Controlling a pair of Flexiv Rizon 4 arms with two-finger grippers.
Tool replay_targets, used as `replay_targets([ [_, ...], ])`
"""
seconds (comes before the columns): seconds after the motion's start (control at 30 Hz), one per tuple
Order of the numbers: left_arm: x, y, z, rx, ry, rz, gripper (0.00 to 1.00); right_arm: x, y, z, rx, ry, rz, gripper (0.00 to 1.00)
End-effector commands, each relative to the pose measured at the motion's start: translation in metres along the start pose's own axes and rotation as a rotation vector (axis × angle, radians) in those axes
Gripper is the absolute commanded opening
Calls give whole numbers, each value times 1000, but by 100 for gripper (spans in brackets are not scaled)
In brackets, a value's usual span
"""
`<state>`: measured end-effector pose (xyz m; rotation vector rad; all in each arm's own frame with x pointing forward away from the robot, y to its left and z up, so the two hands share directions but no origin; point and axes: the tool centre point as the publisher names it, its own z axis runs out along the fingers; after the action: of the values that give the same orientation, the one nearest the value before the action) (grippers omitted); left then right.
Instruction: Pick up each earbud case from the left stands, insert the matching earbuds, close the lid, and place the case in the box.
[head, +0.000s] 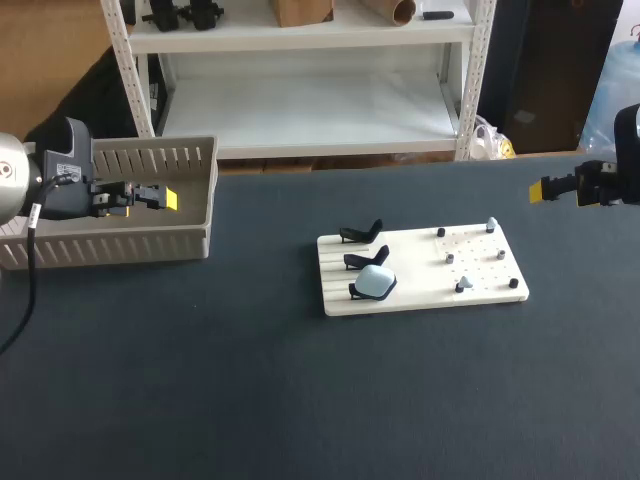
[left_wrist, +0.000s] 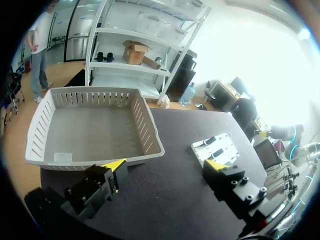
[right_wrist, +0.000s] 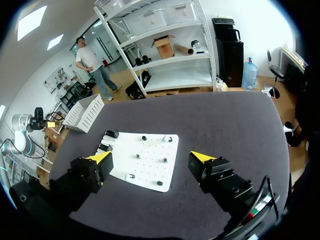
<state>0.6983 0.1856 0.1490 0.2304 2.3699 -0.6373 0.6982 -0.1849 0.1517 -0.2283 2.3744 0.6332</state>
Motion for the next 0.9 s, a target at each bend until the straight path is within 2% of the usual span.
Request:
replay_targets([
  [0.03,-2,-1,0,-5,7,0,100,0,-2,1,-6,1,-1,100],
  [0.77,-2,-1,0,-5,7,0,100,0,-2,1,-6,1,-1,100],
  [0.9,-8,-12,5,34,-2,75,100,0,-2,1,-6,1,-1,100],
])
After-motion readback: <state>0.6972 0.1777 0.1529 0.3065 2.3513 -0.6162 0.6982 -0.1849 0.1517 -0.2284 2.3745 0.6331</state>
